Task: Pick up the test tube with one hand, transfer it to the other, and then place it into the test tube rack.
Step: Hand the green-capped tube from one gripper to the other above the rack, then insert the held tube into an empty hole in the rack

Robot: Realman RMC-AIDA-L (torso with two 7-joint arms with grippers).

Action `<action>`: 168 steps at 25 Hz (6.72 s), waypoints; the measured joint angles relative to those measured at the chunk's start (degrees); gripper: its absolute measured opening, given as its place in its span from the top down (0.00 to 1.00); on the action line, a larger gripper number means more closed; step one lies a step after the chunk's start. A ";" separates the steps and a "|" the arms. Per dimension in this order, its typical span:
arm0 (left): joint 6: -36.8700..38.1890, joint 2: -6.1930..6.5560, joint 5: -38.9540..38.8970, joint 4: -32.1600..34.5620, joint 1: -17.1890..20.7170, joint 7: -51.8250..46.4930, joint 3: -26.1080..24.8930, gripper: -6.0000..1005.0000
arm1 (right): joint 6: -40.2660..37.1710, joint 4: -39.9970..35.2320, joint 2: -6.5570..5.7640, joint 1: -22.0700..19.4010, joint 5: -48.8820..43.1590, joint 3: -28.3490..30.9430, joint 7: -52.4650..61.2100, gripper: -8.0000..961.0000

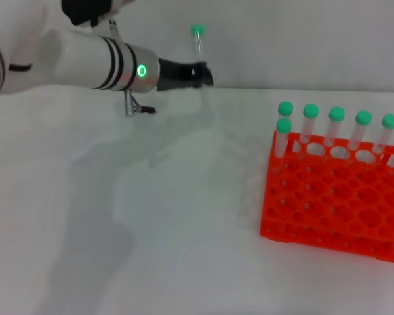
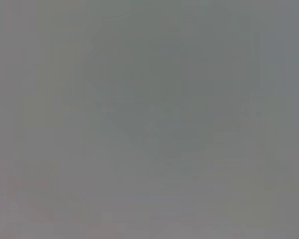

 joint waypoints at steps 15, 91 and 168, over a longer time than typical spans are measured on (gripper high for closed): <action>23.06 -1.66 -60.50 10.92 19.19 73.02 -0.14 0.80 | 0.38 -0.07 -1.28 -1.14 -0.53 1.04 16.02 0.10; 5.60 -3.35 -43.11 39.65 19.63 110.04 -0.92 0.78 | 31.07 -19.12 -4.22 9.31 -39.41 -15.20 51.86 0.76; 29.08 -2.63 -53.81 33.61 54.58 123.43 -23.84 0.12 | 11.28 -23.40 -0.91 17.03 -48.73 -26.99 54.89 0.78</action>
